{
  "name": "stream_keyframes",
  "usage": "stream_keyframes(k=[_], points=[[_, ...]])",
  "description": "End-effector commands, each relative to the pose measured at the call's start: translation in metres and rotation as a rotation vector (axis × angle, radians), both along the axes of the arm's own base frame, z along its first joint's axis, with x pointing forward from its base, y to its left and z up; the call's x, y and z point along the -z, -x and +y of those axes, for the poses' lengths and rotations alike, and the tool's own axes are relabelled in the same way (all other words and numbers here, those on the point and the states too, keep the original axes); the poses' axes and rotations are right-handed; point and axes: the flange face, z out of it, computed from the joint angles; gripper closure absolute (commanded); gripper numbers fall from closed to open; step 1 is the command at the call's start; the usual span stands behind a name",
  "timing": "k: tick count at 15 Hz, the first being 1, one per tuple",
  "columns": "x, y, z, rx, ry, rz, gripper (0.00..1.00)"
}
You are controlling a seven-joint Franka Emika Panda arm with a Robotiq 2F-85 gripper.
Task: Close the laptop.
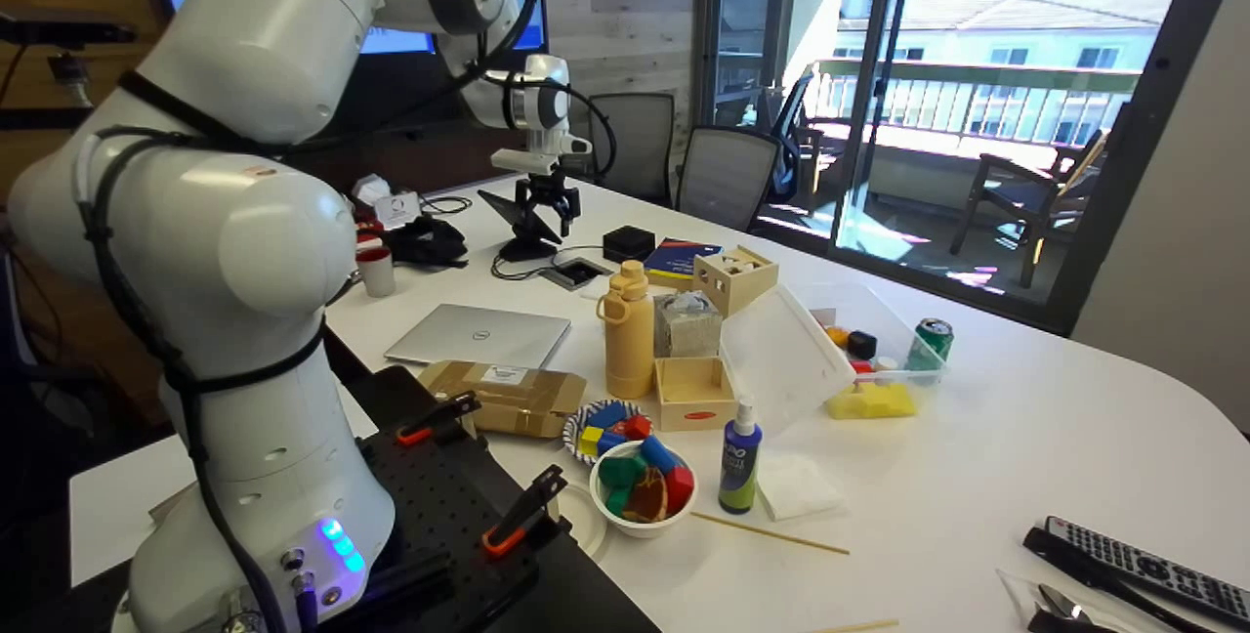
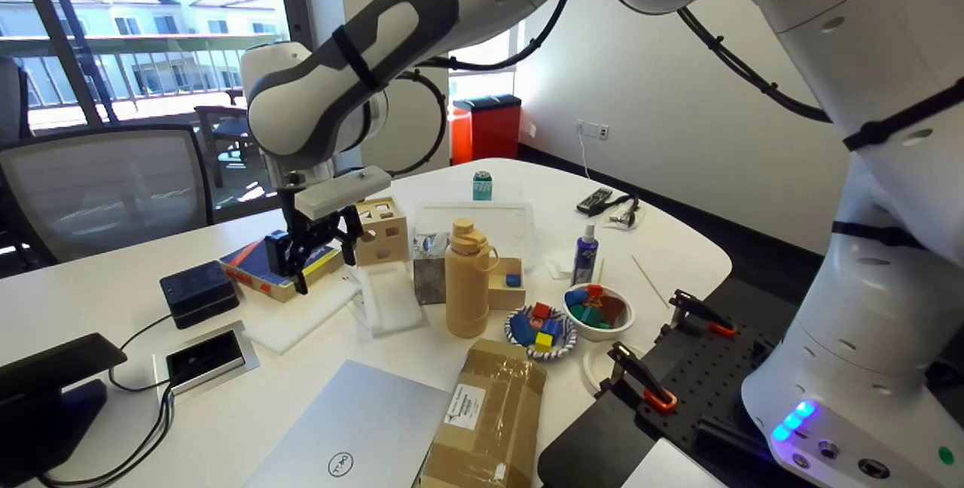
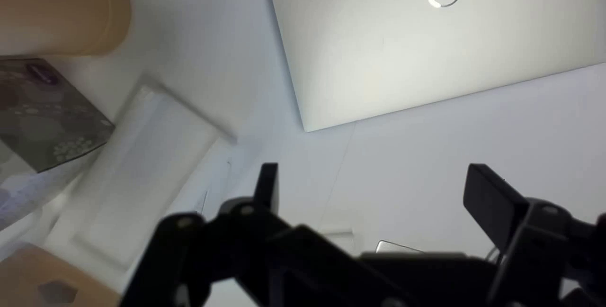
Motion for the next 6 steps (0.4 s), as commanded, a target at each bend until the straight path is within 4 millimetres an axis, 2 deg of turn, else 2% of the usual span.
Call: stream_keyframes(k=[1,6], points=[[-0.0186,0.0113,-0.0137,-0.019,0.001,0.023,0.0],[-0.0149,0.0162,-0.0192,-0.011,0.011,0.034,0.0]])
